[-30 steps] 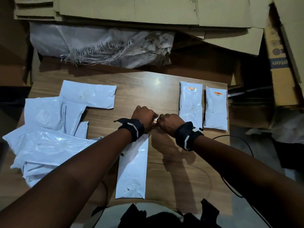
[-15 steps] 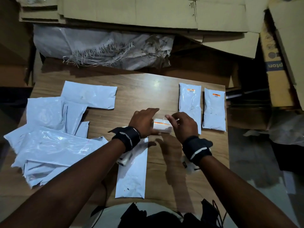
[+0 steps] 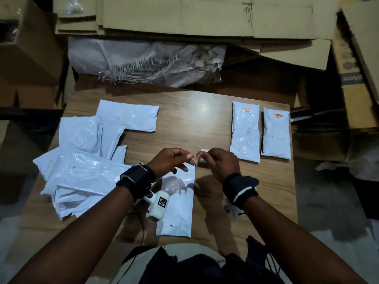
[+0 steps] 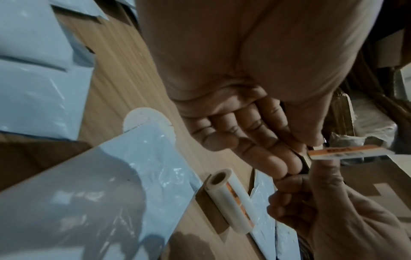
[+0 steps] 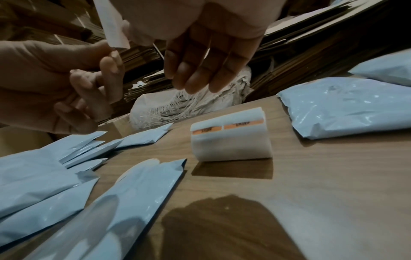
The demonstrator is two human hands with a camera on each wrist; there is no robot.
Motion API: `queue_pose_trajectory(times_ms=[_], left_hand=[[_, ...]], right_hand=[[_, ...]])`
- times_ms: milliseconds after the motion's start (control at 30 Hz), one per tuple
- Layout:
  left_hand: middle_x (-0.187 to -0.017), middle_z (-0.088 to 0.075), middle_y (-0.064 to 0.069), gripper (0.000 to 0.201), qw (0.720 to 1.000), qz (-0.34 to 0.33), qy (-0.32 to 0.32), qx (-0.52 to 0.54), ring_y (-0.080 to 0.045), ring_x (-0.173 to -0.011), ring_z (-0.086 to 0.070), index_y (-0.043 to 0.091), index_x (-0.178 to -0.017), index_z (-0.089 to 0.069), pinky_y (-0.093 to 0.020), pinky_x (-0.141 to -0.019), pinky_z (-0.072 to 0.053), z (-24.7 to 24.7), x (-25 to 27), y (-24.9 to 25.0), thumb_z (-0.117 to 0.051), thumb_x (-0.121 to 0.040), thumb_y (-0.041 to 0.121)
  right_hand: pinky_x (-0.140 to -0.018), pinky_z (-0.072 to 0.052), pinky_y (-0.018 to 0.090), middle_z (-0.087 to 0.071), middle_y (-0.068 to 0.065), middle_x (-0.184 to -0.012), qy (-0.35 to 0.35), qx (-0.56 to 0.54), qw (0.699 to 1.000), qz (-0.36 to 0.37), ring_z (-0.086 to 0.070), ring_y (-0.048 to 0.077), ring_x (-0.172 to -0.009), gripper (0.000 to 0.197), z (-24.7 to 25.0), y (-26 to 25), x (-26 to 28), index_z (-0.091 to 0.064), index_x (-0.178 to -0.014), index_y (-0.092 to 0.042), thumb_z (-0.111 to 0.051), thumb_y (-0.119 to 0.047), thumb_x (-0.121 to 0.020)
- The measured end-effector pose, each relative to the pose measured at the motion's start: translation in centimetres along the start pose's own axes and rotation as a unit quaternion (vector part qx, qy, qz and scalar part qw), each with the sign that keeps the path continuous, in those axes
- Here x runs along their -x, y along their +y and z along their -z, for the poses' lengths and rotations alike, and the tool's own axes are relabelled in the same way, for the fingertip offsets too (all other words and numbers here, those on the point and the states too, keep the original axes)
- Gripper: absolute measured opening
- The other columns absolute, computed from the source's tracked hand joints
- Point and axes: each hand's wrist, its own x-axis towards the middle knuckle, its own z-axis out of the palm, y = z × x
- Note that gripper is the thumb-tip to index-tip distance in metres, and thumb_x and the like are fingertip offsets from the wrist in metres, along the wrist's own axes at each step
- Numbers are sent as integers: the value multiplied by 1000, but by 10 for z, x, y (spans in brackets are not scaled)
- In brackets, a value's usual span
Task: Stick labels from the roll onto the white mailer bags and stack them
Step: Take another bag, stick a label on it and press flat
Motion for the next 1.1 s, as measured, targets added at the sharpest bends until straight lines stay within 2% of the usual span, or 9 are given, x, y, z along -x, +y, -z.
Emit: queue_pose_trajectory(times_ms=[200,333,433,600,700,767,900,1000,1100], left_hand=[[-102,-75,-4,25,1000,8,-14,13,-18,-78,-68,8,-102,-68,-25,-58,-38,8,18,-6,-62,-94,31],[-103,-75,-3,21,999,10,10,38,-16,-77,-67,10,-102,-67,-24,-57,-39,12,27,-13,-61,-95,29],[-103,-75,0,31,999,24,0,32,-16,-79,-69,9,-110,-66,-23,-57,-39,10,31,-16,-59,-96,36],[-99,-76,2,29,999,45,21,-7,-22,-85,-73,12,-107,-65,-24,-58,-40,4,29,-31,-62,-94,38],[-97,-76,1,30,999,49,16,-6,-24,-87,-73,12,-106,-66,-23,-58,-44,-2,27,-38,-65,-91,38],[-96,-76,-2,27,999,38,13,-5,-25,-86,-73,13,-103,-68,-24,-58,-50,-5,25,-42,-69,-89,36],[-95,-74,0,18,998,-18,23,-57,-18,-90,-71,17,-93,-74,-43,-82,-58,-7,16,-52,-77,-83,31],[-96,-73,4,24,993,-47,16,-103,-13,-91,-69,23,-93,-75,-40,-89,-56,-9,15,-50,-76,-79,42],[-108,-65,10,29,973,-92,7,-212,-7,-96,-65,47,-104,-65,-29,-89,-53,-8,14,-46,-71,-77,55]], right_hand=[[-59,-30,29,-65,4,-72,-22,38,999,26,-60,27,-72,64,-11,-11,6,-65,-71,-14,-32,-67,-85],[-60,-28,29,-66,4,-76,-73,60,995,-22,-58,23,-75,48,-13,-21,11,-58,-66,-22,-50,-63,-90],[-56,-28,29,-65,1,-71,-87,98,991,-38,-61,22,-73,51,-18,-26,15,-49,-62,-23,-48,-66,-89],[-66,-36,23,-71,-3,-95,-74,35,996,-40,-66,19,-90,41,-37,-18,30,-64,-107,-26,-60,-60,-85],[-70,-38,23,-71,-3,-103,-93,27,993,-60,-66,19,-96,43,-48,-12,43,-63,-116,-28,-60,-59,-86],[-70,-39,24,-72,-3,-101,-114,31,990,-80,-66,20,-96,43,-53,-9,49,-64,-116,-29,-57,-61,-87],[-67,-36,23,-70,-6,-96,-115,14,989,-94,-65,18,-89,37,-58,-7,59,-62,-111,-32,-59,-59,-86],[-67,-37,25,-70,-5,-93,-134,13,987,-87,-63,17,-86,29,-57,-11,61,-63,-98,-28,-61,-55,-87],[-67,-41,29,-71,2,-91,-198,51,978,-42,-64,23,-87,34,-65,-9,57,-66,-92,-23,-62,-56,-86]])
